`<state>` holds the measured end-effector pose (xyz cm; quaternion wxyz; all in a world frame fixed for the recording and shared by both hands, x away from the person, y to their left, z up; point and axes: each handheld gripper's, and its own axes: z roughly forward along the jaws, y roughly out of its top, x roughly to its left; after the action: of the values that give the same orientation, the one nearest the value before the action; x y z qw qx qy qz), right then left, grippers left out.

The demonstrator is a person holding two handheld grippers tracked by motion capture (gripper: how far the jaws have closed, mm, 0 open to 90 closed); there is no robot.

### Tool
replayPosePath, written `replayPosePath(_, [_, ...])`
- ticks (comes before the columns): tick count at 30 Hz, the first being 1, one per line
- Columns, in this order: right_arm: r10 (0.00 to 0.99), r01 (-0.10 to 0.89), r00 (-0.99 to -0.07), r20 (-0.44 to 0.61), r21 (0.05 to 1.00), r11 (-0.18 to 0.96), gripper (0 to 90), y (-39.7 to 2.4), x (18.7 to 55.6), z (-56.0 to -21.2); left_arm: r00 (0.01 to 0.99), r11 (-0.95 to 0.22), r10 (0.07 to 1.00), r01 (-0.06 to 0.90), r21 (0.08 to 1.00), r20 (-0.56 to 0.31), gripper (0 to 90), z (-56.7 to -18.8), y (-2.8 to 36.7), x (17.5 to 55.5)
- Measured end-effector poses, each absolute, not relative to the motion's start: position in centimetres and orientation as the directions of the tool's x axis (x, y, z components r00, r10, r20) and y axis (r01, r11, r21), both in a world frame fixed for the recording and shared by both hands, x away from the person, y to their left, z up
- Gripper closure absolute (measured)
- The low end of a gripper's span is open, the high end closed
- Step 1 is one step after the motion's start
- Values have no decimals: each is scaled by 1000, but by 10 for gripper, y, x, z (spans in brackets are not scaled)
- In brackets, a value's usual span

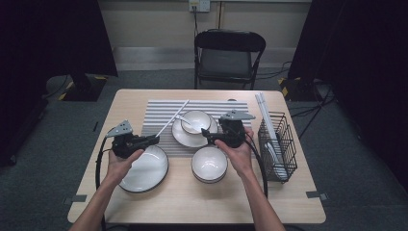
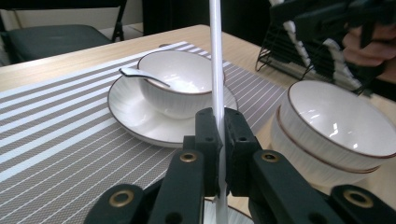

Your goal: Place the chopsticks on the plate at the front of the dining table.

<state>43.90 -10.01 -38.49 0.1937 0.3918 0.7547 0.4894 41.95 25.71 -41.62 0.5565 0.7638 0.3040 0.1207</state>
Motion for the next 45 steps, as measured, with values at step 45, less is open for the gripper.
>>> replayPosePath(45, [845,468,-528,81,858,211,198,-128,445,-429,705,-146,669,436,888,-235,862,-419,251,502])
